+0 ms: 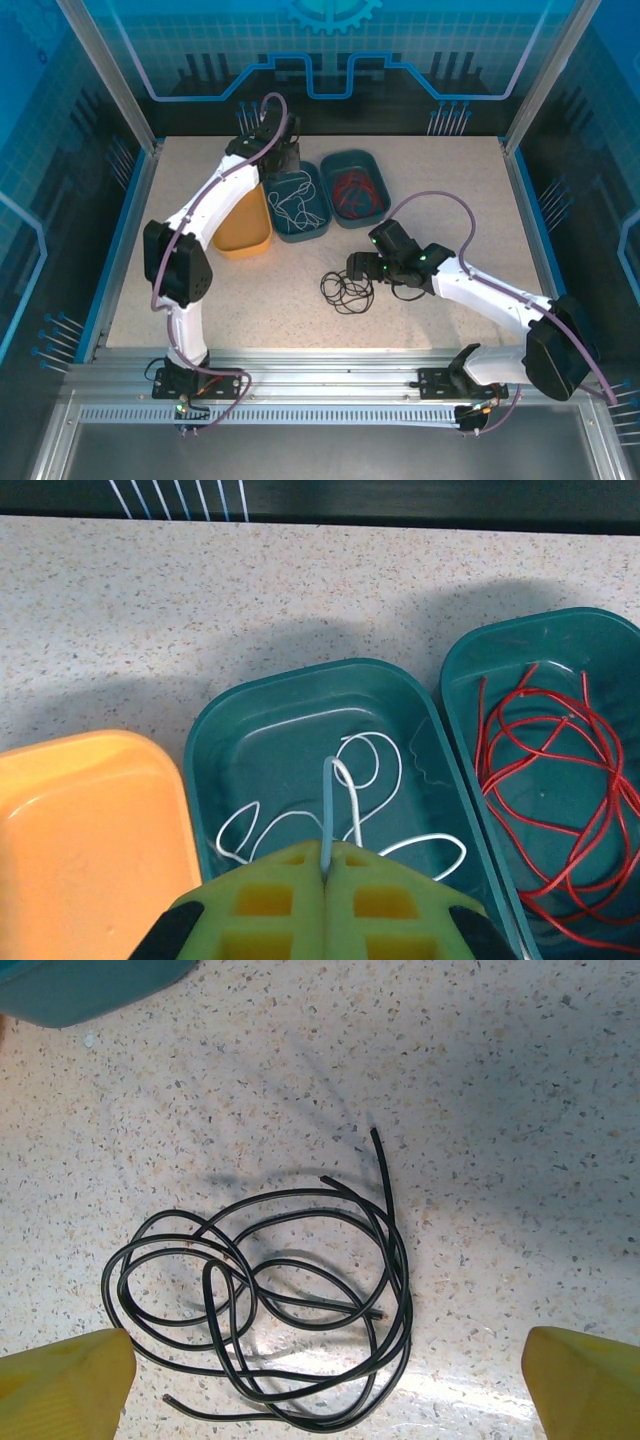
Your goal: Untangle the cables
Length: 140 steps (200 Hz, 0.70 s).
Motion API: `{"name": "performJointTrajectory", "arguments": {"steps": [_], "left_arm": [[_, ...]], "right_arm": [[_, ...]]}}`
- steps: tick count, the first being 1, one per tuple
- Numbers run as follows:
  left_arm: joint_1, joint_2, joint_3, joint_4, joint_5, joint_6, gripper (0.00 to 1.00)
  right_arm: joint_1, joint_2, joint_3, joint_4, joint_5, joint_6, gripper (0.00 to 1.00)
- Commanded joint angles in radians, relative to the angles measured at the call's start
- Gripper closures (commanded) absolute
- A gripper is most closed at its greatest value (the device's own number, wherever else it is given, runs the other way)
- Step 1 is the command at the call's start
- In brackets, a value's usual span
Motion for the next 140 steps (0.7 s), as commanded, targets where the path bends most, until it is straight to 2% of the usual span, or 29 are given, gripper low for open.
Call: {"name": "performJointTrajectory", "arguments": {"steps": [1,79,129,140], "left_arm": [[0.027,0.083,0.086,-0.060,0.036,-0.027,0.97],[0.075,0.304,0.281,-0.118,0.169,-0.061,0.91],[0.077,0.338,0.284,-0.172,0.166,-0.075,0.74],[0.077,0.335,0.276,-0.181,0.167,-0.077,0.73]], "right_arm": [[0.008,-0.027,0.025,-0.034,0.026,0.003,0.00],[0.012,-0.059,0.026,-0.066,0.048,0.011,0.00],[0.014,-0.054,0.026,-0.072,0.048,0.003,0.00],[0.015,-0.054,0.051,-0.074,0.048,-0.001,0.00]]}}
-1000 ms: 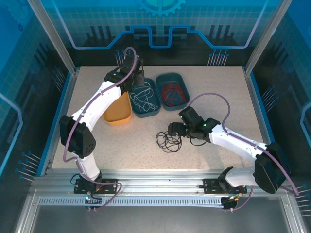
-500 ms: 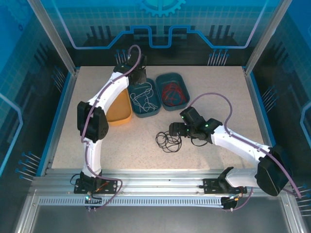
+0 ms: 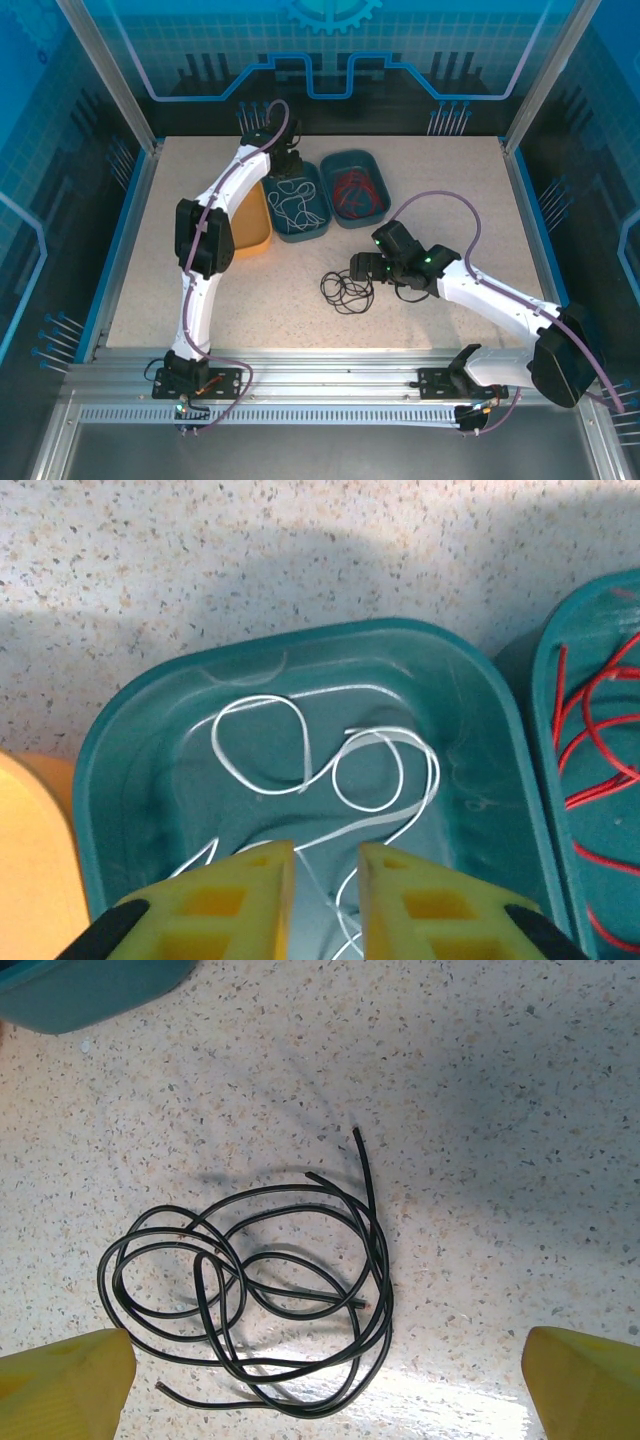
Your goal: Untangle the cables
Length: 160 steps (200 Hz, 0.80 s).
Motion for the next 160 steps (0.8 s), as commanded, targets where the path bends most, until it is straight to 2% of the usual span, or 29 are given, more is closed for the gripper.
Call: {"name": "performJointTrajectory", "arguments": {"steps": [1,27,61,78,103,160], "left_arm": [[0.004,0.016,0.022,-0.058,0.019,-0.022,0.73],[0.004,-0.020,-0.024,-0.043,0.043,-0.032,0.65],[0.003,-0.136,-0.131,0.015,0.084,-0.037,0.46],[0.000,-0.220,-0.200,0.053,0.100,-0.041,0.33],[-0.009,-0.370,-0.336,0.121,0.117,-0.053,0.01],[-0.051,-0.699,-0.709,0.263,0.117,-0.112,0.01]], "right_arm": [[0.009,-0.011,0.054,-0.034,0.020,-0.002,0.00],[0.008,-0.012,0.064,-0.037,0.020,-0.011,0.00],[0.008,-0.016,0.074,-0.055,0.038,-0.019,0.01],[0.009,-0.024,0.072,-0.055,0.043,-0.025,0.04],[0.011,-0.026,0.074,-0.056,0.040,-0.032,0.07],[0.096,0.045,0.122,-0.089,0.061,-0.077,0.21]]}}
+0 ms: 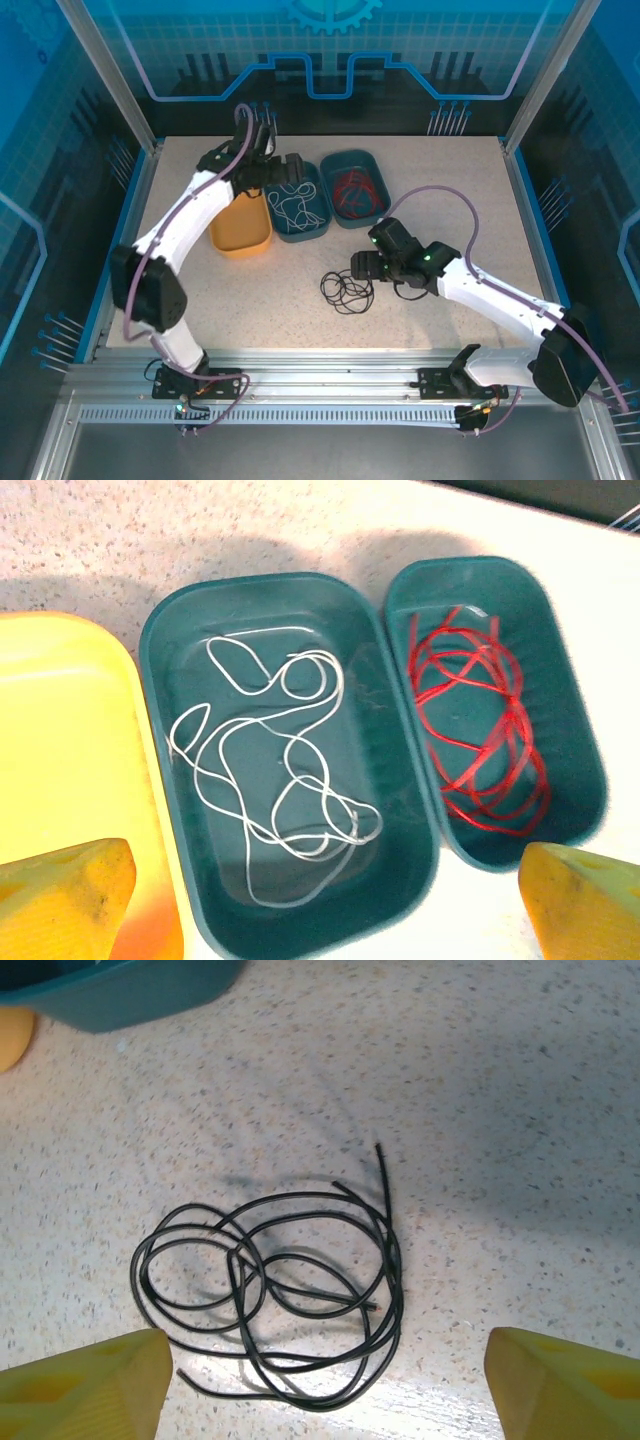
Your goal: Untangle the cables
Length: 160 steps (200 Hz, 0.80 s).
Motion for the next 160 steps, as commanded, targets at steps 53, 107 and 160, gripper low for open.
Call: {"name": "performJointTrajectory", "arguments": {"steps": [53,107,160], "left_arm": [[-0.132,-0.342,-0.530,0.242,0.006,-0.140,0.01],[-0.239,-0.526,-0.857,0.391,-0.041,-0.336,0.01],[-0.290,-0.567,-1.016,0.513,-0.008,-0.461,0.01]], "right_arm": [[0.144,0.151,0.107,-0.104,0.059,-0.037,0.29],[0.153,0.208,0.092,-0.081,-0.007,-0.034,0.49],[0.153,0.296,0.112,-0.054,0.002,-0.024,0.49]]}}
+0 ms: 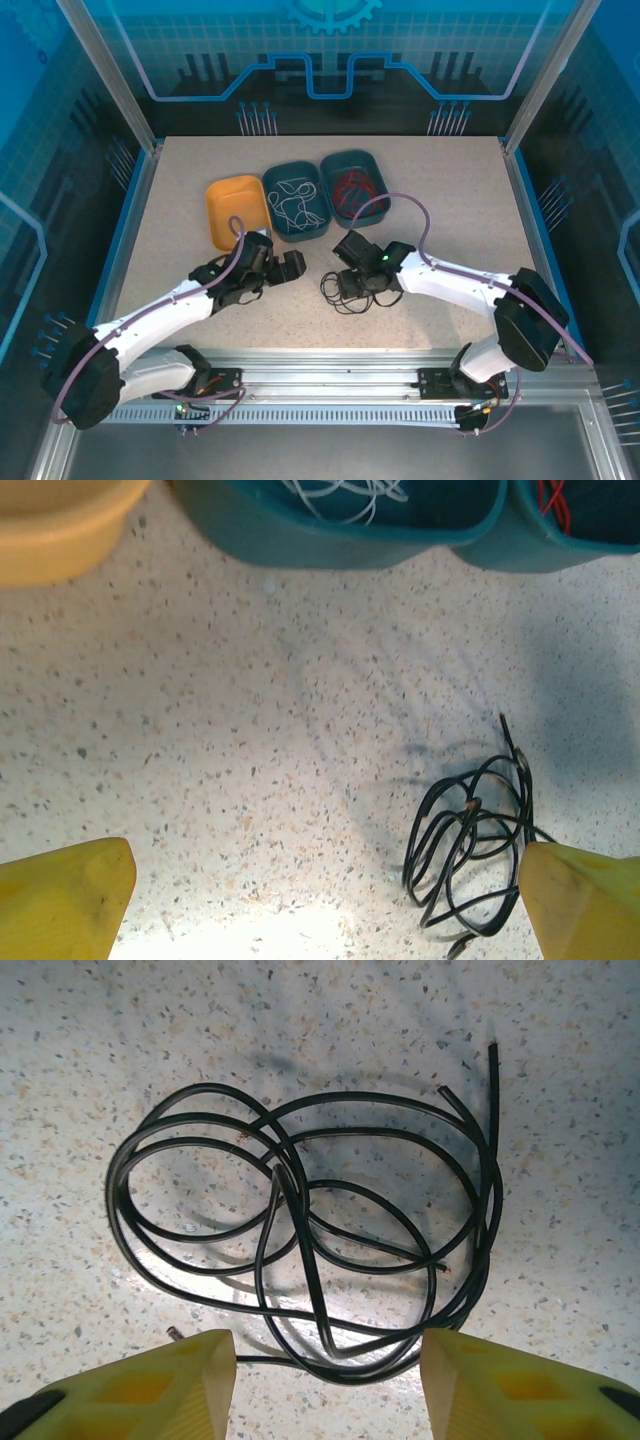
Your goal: Untangle the cables
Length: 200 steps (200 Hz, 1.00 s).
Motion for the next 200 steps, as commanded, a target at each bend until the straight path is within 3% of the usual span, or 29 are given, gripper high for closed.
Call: {"name": "performJointTrajectory", "arguments": {"steps": [1,91,142,200], "left_arm": [[-0.011,-0.012,-0.042,0.111,0.014,-0.085,0.01],[-0.010,0.003,-0.126,0.197,-0.022,-0.157,0.01],[-0.011,-0.011,-0.137,0.226,-0.048,-0.140,0.01],[-0.010,0.030,-0.138,0.314,0.022,-0.104,0.01]], "right_arm": [[0.017,0.047,0.032,-0.002,0.000,0.013,0.49],[0.005,0.133,0.126,-0.063,0.047,0.006,0.62],[-0.028,0.128,0.134,-0.005,0.008,0.002,0.72],[-0.079,0.132,0.170,0.113,-0.074,-0.023,0.84]]}}
